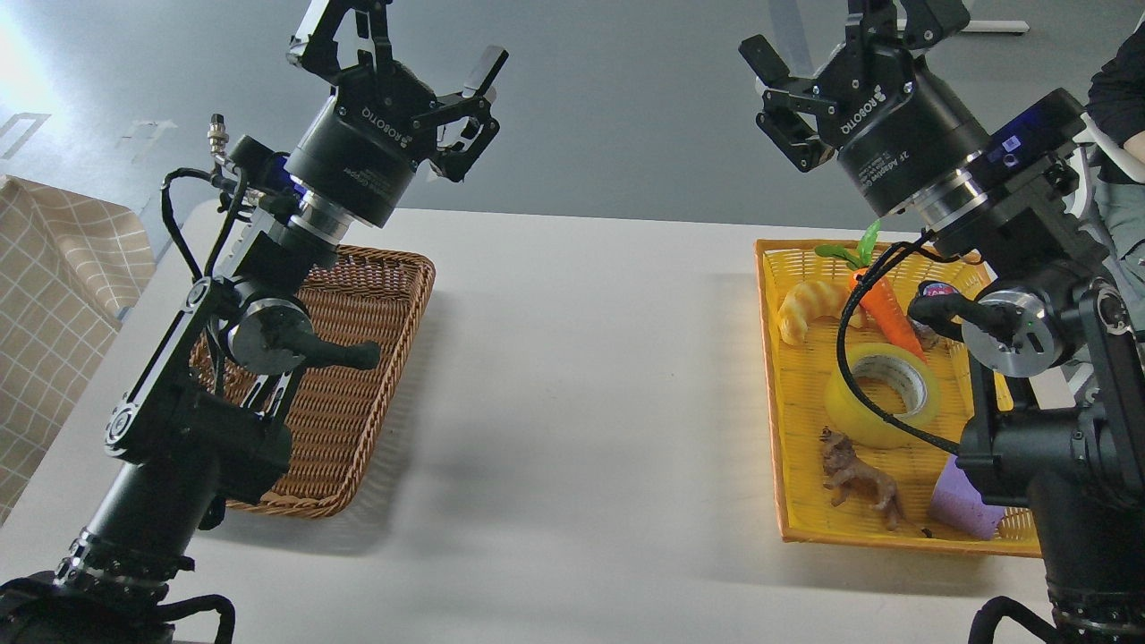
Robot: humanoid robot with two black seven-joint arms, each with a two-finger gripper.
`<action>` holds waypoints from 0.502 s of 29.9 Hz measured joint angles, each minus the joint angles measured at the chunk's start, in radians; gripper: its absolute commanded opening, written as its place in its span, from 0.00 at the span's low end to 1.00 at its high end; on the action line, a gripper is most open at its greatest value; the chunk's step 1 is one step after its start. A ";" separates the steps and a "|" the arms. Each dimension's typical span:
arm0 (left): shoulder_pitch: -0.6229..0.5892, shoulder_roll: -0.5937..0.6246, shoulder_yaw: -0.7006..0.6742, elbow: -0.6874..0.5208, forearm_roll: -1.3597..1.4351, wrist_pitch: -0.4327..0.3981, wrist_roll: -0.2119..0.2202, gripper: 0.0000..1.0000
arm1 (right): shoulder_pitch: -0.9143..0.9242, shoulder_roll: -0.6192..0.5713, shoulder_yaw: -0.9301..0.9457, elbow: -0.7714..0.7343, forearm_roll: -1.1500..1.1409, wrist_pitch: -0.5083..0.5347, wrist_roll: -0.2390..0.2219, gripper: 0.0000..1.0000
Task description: Place and transfer tape with both arms
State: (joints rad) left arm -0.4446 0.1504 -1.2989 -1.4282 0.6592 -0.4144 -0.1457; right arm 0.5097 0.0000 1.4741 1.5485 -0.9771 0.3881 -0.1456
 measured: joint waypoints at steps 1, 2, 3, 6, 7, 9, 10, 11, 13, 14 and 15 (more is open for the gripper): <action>0.000 0.000 0.000 0.000 0.000 0.000 0.000 0.98 | 0.000 0.000 0.000 0.001 0.000 0.000 0.000 1.00; 0.000 0.000 0.000 0.000 0.000 0.001 0.000 0.98 | 0.000 0.000 0.000 0.001 0.000 0.000 0.000 1.00; 0.000 -0.001 0.000 0.000 0.000 0.001 -0.001 0.98 | 0.000 0.000 0.000 0.002 0.000 0.000 0.000 1.00; 0.000 -0.004 0.000 -0.001 0.000 0.004 -0.001 0.98 | -0.002 0.000 -0.001 0.004 0.000 0.000 0.000 1.00; 0.000 -0.004 0.000 -0.002 0.000 0.005 -0.001 0.98 | -0.002 0.000 -0.002 0.004 0.000 0.000 0.000 1.00; 0.000 -0.005 0.000 -0.002 0.000 0.005 -0.001 0.98 | -0.002 0.000 -0.003 0.004 0.000 0.000 0.000 1.00; 0.000 -0.005 0.000 -0.002 0.000 0.005 -0.001 0.98 | -0.002 0.000 -0.003 0.004 0.000 0.000 0.000 1.00; 0.000 -0.005 0.000 -0.002 0.000 0.005 -0.001 0.98 | -0.002 0.000 -0.003 0.003 0.000 0.000 0.000 1.00; 0.000 -0.005 0.000 -0.002 0.000 0.003 -0.001 0.98 | -0.002 0.000 -0.003 0.001 0.000 0.000 0.000 1.00; 0.001 -0.006 0.000 -0.002 0.000 0.003 -0.001 0.98 | -0.002 0.000 -0.003 0.001 0.000 0.000 0.000 1.00; 0.001 -0.006 0.000 -0.002 -0.001 0.002 -0.001 0.98 | -0.003 0.000 -0.003 0.001 0.000 0.000 0.000 1.00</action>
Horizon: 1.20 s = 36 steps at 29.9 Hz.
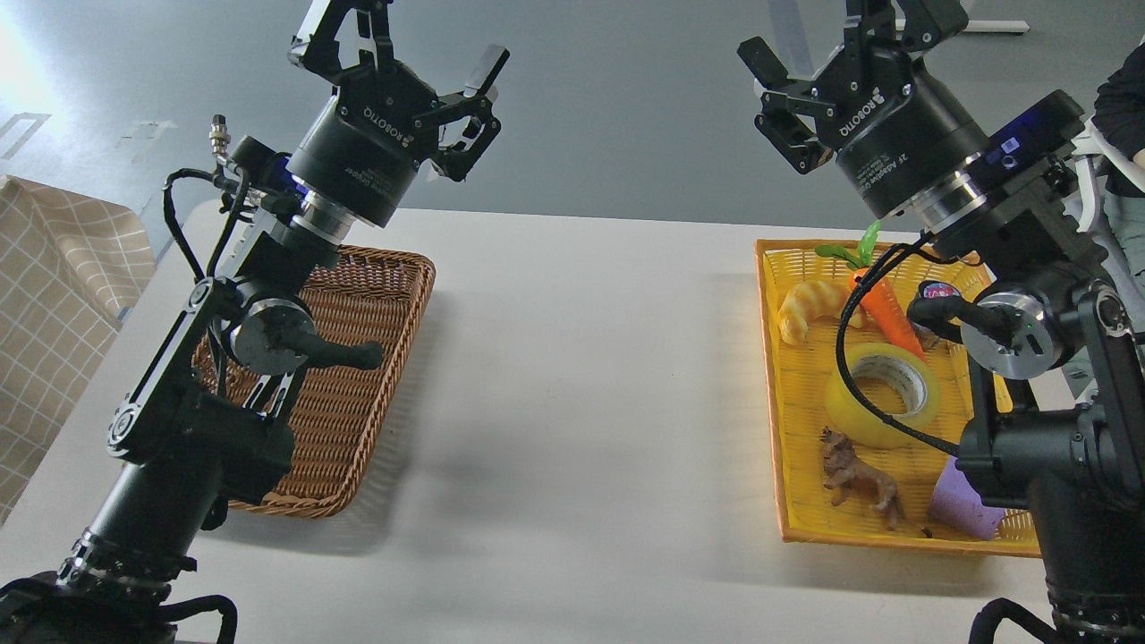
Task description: Place and transfer tape with both arms
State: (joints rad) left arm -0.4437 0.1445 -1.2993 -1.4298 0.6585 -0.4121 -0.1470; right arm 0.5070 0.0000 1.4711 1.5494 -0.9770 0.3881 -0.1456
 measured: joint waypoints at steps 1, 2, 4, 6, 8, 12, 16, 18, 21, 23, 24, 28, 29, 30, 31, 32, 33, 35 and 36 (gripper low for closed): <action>0.000 0.000 0.000 0.000 0.000 0.000 0.001 0.98 | -0.001 0.000 0.000 0.000 0.000 0.000 0.000 1.00; 0.000 0.000 0.000 0.001 0.000 -0.001 0.001 0.98 | -0.001 0.000 0.000 0.000 0.001 0.000 0.000 1.00; 0.000 0.001 0.000 0.004 0.000 -0.001 0.001 0.98 | -0.002 0.000 0.000 0.002 0.001 0.001 0.000 1.00; -0.001 0.002 0.000 0.008 0.000 -0.001 0.001 0.98 | -0.003 0.000 0.001 0.002 0.001 0.001 0.000 1.00; -0.003 0.004 0.000 0.010 0.000 -0.001 0.001 0.98 | -0.004 0.000 0.001 0.002 0.001 0.001 0.000 1.00; -0.002 0.005 0.000 0.012 0.000 -0.001 0.001 0.98 | -0.011 0.000 0.001 0.002 0.001 0.012 0.013 1.00; 0.000 0.007 -0.001 0.012 -0.001 -0.002 0.000 0.98 | -0.013 0.000 0.002 0.002 0.001 0.034 0.048 1.00; 0.000 0.007 -0.003 0.012 -0.001 -0.003 -0.001 0.98 | -0.013 0.000 0.002 0.003 0.001 0.038 0.054 1.00; 0.001 0.007 -0.003 0.012 -0.002 -0.004 -0.002 0.98 | -0.012 0.000 0.003 0.003 0.001 0.039 0.056 1.00; 0.002 0.004 -0.003 0.012 -0.003 -0.008 -0.002 0.98 | -0.012 0.000 0.004 0.003 0.001 0.040 0.057 1.00; 0.002 0.002 -0.003 0.011 -0.003 -0.012 -0.002 0.98 | -0.012 0.000 0.005 0.003 0.001 0.040 0.057 1.00; 0.002 -0.001 -0.003 0.009 -0.003 -0.023 -0.002 0.98 | -0.011 0.000 0.006 0.003 0.001 0.040 0.057 1.00; 0.003 -0.001 -0.003 0.008 -0.003 -0.024 -0.002 0.98 | -0.011 0.000 0.006 0.003 0.001 0.040 0.057 1.00; 0.003 -0.001 -0.003 0.007 -0.003 -0.025 -0.002 0.98 | -0.011 0.000 0.006 0.003 0.001 0.040 0.057 1.00; 0.003 -0.001 -0.003 0.007 -0.002 -0.025 -0.002 0.98 | -0.011 0.000 0.006 0.003 0.001 0.040 0.057 1.00; 0.003 -0.001 -0.003 0.007 -0.002 -0.025 -0.002 0.98 | -0.011 0.000 0.006 0.003 0.001 0.040 0.057 1.00; 0.003 -0.001 -0.003 0.007 -0.002 -0.025 -0.002 0.98 | -0.012 0.000 0.006 0.003 0.001 0.040 0.057 1.00; 0.003 0.000 -0.003 0.006 -0.002 -0.025 -0.002 0.98 | -0.012 0.000 0.006 0.003 0.001 0.040 0.057 1.00; 0.003 0.000 -0.003 0.006 -0.002 -0.025 -0.002 0.98 | -0.013 0.000 0.006 0.003 0.001 0.040 0.057 1.00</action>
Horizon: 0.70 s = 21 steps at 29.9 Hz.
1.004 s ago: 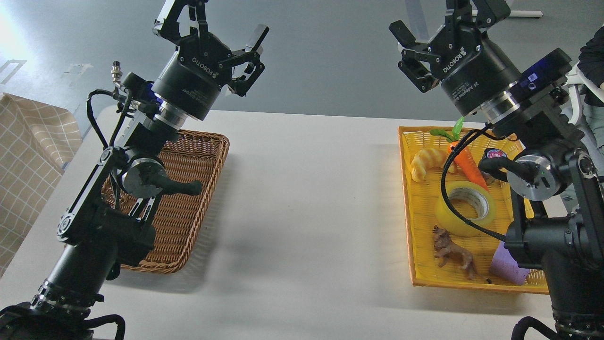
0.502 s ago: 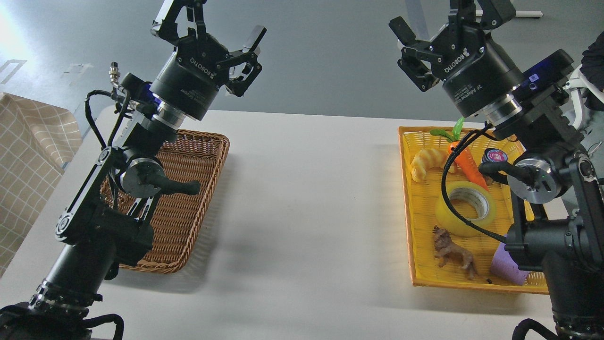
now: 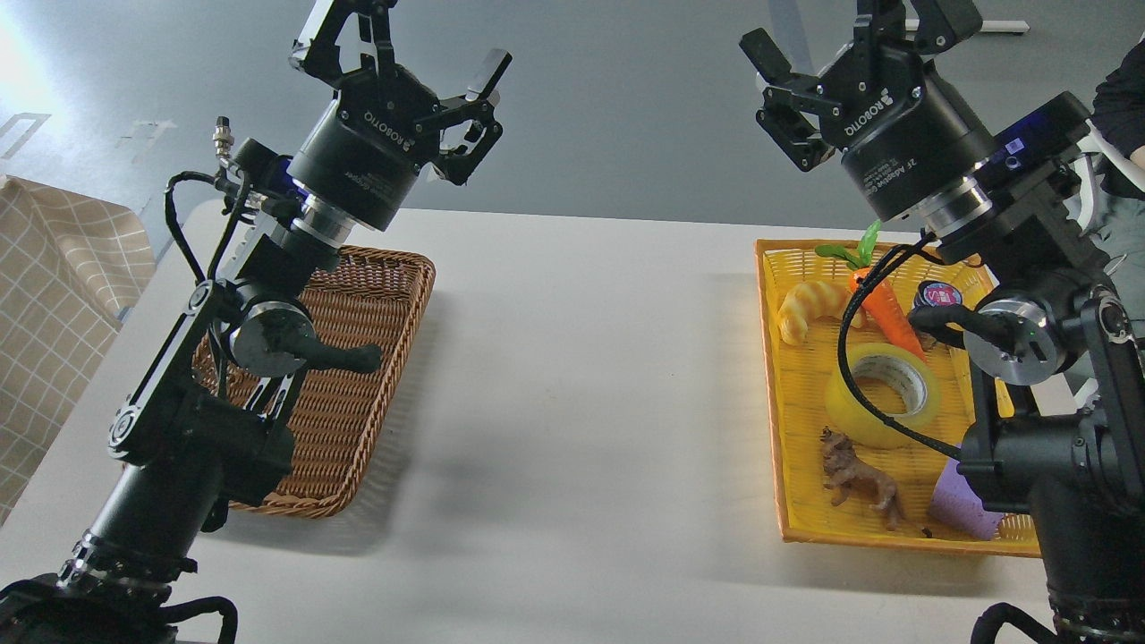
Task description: Place and transfer tape with both arms
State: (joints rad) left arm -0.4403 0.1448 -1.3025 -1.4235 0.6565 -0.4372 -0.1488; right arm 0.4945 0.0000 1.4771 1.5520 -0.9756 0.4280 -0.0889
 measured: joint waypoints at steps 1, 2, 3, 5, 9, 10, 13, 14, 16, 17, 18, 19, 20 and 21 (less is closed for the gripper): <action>0.000 0.000 0.000 0.000 0.000 0.000 0.000 0.98 | 0.000 0.000 0.000 -0.001 0.000 0.000 0.000 1.00; 0.000 0.001 0.000 0.000 0.000 0.000 0.000 0.98 | 0.000 0.000 -0.001 -0.002 0.000 0.000 0.000 1.00; 0.000 0.001 0.000 0.000 0.000 0.000 0.000 0.98 | 0.000 0.000 -0.001 -0.002 0.000 0.000 0.000 1.00; 0.000 0.001 0.000 0.000 0.000 0.001 0.000 0.98 | -0.001 0.000 -0.001 -0.003 0.000 0.000 0.000 1.00; 0.000 0.001 0.000 0.000 0.000 0.001 0.000 0.98 | -0.001 0.000 -0.001 -0.003 0.000 0.000 0.000 1.00; 0.000 0.001 0.000 0.000 0.000 0.001 0.000 0.98 | -0.001 0.000 -0.001 -0.003 0.000 0.000 0.000 1.00; 0.000 0.001 0.000 0.000 0.000 0.001 0.000 0.98 | -0.002 0.000 -0.001 -0.002 0.000 0.000 0.000 1.00; 0.000 0.001 0.000 0.000 0.000 0.002 0.000 0.98 | -0.003 0.000 -0.001 -0.001 0.000 0.000 0.000 1.00; 0.004 0.001 0.000 0.000 0.000 0.002 0.000 0.98 | -0.005 0.000 -0.001 0.001 0.000 0.000 0.000 1.00; 0.007 0.001 0.000 0.000 0.000 0.001 0.000 0.98 | -0.006 0.000 -0.001 0.001 0.000 0.000 0.000 1.00; 0.009 0.001 0.000 0.000 0.000 0.002 0.000 0.98 | -0.006 0.000 -0.001 0.002 0.000 0.000 0.000 1.00; 0.011 0.000 0.000 0.000 0.000 0.002 0.000 0.98 | -0.006 0.000 -0.001 0.002 0.000 0.000 0.000 1.00; 0.011 0.000 0.000 0.000 0.000 0.002 0.000 0.98 | -0.007 0.000 -0.001 0.002 0.000 0.000 0.000 1.00; 0.012 0.000 0.000 0.000 0.000 0.002 0.000 0.98 | -0.007 0.000 -0.001 0.002 0.000 0.000 0.000 1.00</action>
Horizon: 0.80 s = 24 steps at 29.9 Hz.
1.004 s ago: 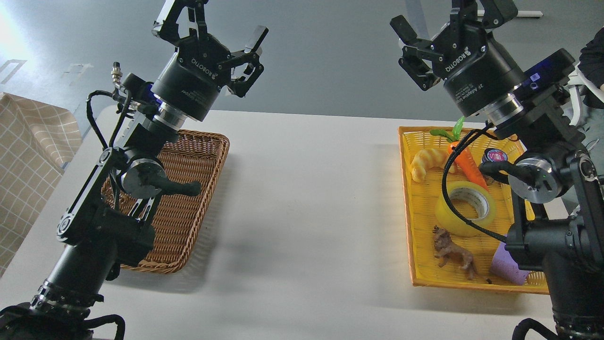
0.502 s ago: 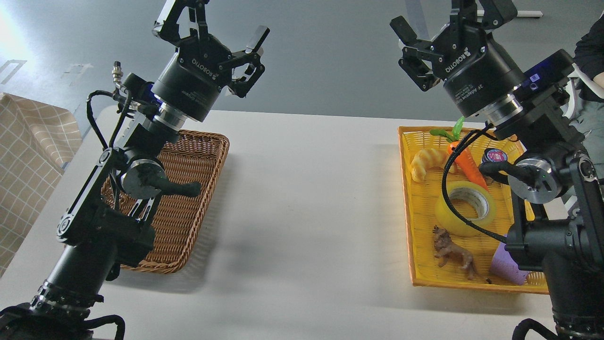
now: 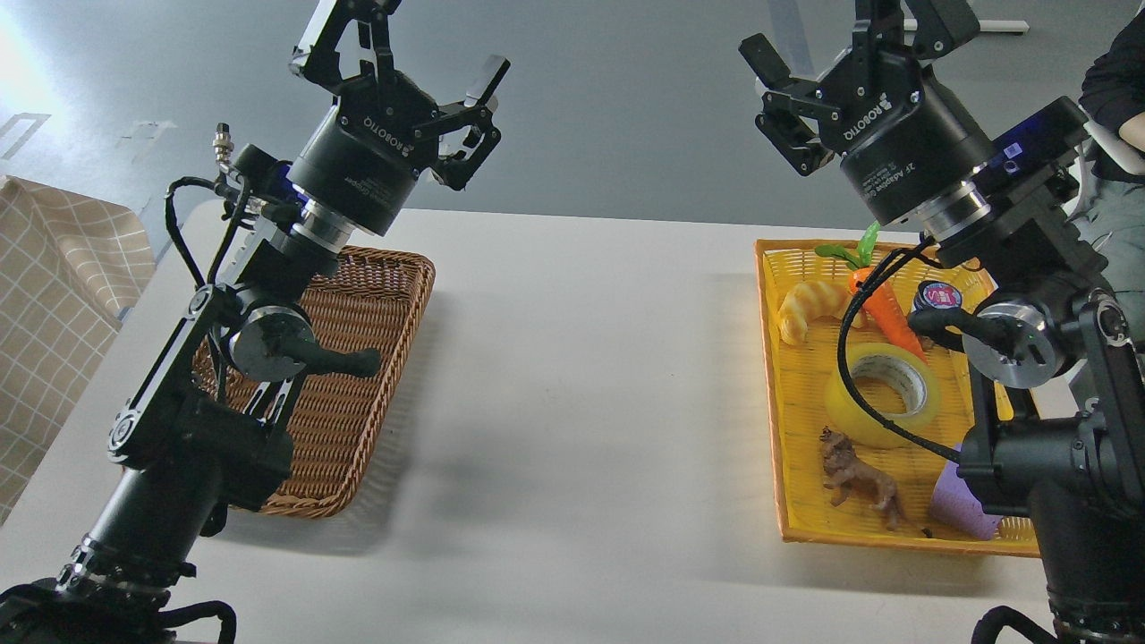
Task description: Place and transfer tape with both arms
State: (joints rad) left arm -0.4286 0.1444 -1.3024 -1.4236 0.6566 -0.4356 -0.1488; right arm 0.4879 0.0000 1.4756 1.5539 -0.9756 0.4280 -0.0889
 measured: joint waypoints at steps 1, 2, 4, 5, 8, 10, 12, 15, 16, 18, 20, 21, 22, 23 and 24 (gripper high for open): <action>0.000 0.000 0.000 -0.001 0.000 0.000 0.000 0.98 | 0.000 0.000 0.000 0.000 0.000 0.000 0.000 1.00; 0.001 0.000 0.000 -0.001 0.000 0.000 0.000 0.98 | 0.000 0.000 0.000 0.000 0.000 0.000 0.000 1.00; 0.002 -0.001 0.000 -0.002 0.000 0.000 0.000 0.98 | -0.001 0.000 0.000 0.000 0.000 0.000 0.000 1.00; 0.002 -0.002 0.000 -0.002 0.000 0.000 0.000 0.98 | -0.002 0.000 0.000 0.001 0.000 0.000 0.000 1.00; 0.006 -0.006 0.000 -0.004 0.001 0.001 0.000 0.98 | -0.003 0.000 -0.001 0.011 0.000 0.000 0.000 1.00; 0.009 -0.013 0.000 -0.005 0.001 0.001 0.000 0.98 | -0.003 0.000 -0.001 0.018 0.000 -0.001 0.000 1.00; 0.013 -0.016 0.001 -0.006 0.001 0.001 0.000 0.98 | -0.003 0.000 -0.001 0.021 0.000 -0.001 0.000 1.00; 0.014 -0.018 0.002 -0.006 0.001 0.002 0.000 0.98 | -0.003 0.000 -0.001 0.022 0.000 -0.002 0.000 1.00; 0.014 -0.018 0.002 -0.006 0.001 0.002 0.000 0.98 | -0.004 0.000 -0.001 0.022 0.000 -0.001 0.000 1.00; 0.014 -0.019 0.002 -0.006 0.001 0.002 0.000 0.98 | -0.004 0.000 -0.001 0.022 0.000 -0.001 0.000 1.00; 0.014 -0.019 0.002 -0.006 0.002 0.002 0.000 0.98 | -0.006 0.000 -0.002 0.021 0.000 -0.001 0.002 1.00; 0.014 -0.018 0.002 -0.006 0.001 0.002 0.000 0.98 | -0.008 0.000 -0.001 0.021 0.000 -0.001 0.002 1.00; 0.014 -0.018 0.002 -0.006 0.002 0.002 0.000 0.98 | -0.010 0.000 -0.001 0.023 0.000 0.000 0.003 1.00; 0.014 -0.018 0.002 -0.006 0.001 0.002 0.000 0.98 | -0.011 0.000 -0.001 0.028 0.000 0.000 0.003 1.00; 0.014 -0.018 0.002 -0.006 0.002 0.002 0.000 0.98 | -0.012 0.000 0.000 0.033 0.000 0.000 0.004 1.00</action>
State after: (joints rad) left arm -0.4149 0.1260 -1.3008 -1.4295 0.6581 -0.4332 -0.1489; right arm 0.4763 0.0000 1.4755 1.5864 -0.9756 0.4279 -0.0847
